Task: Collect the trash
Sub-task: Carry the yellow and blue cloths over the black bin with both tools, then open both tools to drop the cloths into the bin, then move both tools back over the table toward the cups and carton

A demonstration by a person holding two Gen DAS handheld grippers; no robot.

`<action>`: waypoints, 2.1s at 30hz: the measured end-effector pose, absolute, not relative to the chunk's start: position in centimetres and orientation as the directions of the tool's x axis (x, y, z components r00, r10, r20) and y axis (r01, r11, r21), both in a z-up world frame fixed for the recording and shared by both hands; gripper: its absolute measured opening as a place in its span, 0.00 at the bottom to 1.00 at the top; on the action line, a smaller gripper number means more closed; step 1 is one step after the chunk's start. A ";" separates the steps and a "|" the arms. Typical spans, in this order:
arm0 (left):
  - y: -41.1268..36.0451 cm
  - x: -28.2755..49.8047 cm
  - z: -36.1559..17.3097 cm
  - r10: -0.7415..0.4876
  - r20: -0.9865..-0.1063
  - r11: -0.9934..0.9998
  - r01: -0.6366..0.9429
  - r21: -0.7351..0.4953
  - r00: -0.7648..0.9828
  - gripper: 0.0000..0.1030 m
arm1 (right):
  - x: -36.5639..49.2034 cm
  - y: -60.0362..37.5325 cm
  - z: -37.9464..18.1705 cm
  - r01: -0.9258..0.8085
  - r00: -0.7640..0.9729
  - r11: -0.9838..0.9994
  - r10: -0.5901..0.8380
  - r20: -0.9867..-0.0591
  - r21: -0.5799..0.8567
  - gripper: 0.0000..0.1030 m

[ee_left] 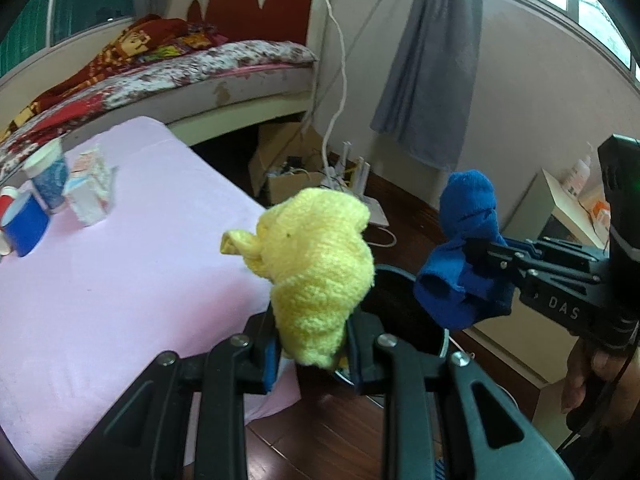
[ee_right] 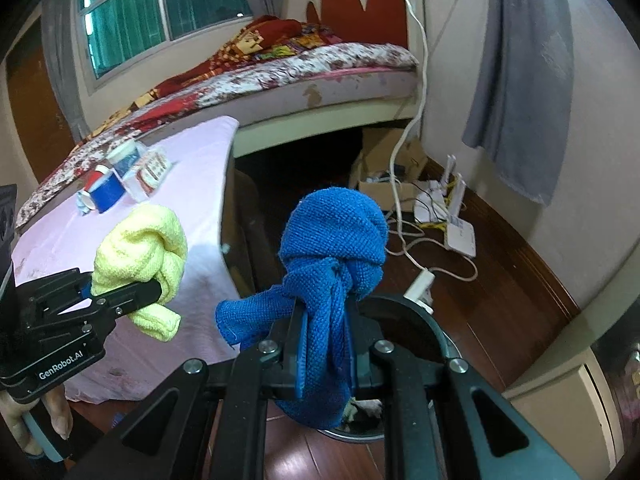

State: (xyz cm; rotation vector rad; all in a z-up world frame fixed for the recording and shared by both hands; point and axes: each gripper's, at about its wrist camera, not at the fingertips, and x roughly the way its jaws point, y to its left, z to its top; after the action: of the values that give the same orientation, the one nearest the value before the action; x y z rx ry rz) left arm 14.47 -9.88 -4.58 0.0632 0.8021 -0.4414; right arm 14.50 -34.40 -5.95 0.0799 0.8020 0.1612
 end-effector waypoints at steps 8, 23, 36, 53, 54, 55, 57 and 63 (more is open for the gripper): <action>-12.8 14.9 -6.6 -0.394 -0.736 0.881 0.455 -0.131 0.550 0.27 | 14.0 -37.4 -9.0 -0.089 0.643 0.987 0.158 -0.750 0.132 0.16; -17.6 17.1 -13.8 -0.398 -0.827 0.851 0.496 -0.172 0.397 0.27 | 15.5 -39.9 -16.7 -0.142 0.519 0.984 0.163 -0.839 0.104 0.16; -17.5 18.9 -17.7 -0.367 -0.869 0.868 0.457 -0.193 0.330 0.88 | 18.6 -37.7 -21.4 -0.230 0.445 0.972 0.063 -0.893 -0.047 0.54; -13.4 15.2 -13.4 -0.283 -0.842 0.915 0.393 -0.093 0.460 0.98 | 16.5 -38.1 -15.0 -0.122 0.528 0.989 -0.007 -0.849 -0.084 0.94; -13.1 14.8 -12.8 -0.284 -0.836 0.916 0.392 -0.090 0.470 0.98 | 16.4 -38.0 -14.4 -0.123 0.536 0.989 -0.005 -0.844 -0.084 0.94; -12.9 14.7 -12.3 -0.284 -0.832 0.916 0.390 -0.089 0.478 0.98 | 16.1 -37.7 -13.8 -0.121 0.547 0.989 -0.004 -0.837 -0.084 0.94; -12.2 14.2 -11.1 -0.285 -0.820 0.919 0.383 -0.087 0.497 0.98 | 15.6 -37.4 -12.4 -0.107 0.563 0.990 -0.017 -0.826 -0.093 0.94; -10.3 13.0 -8.1 -0.274 -0.787 0.932 0.354 -0.075 0.553 0.98 | 13.7 -35.5 -8.7 -0.101 0.627 0.990 -0.014 -0.779 -0.099 0.95</action>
State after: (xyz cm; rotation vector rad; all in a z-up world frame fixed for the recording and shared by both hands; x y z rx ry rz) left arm 13.04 -10.29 -8.13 0.0958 0.9127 -0.3720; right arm 13.68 -35.47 -8.70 -0.1383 0.8929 0.0498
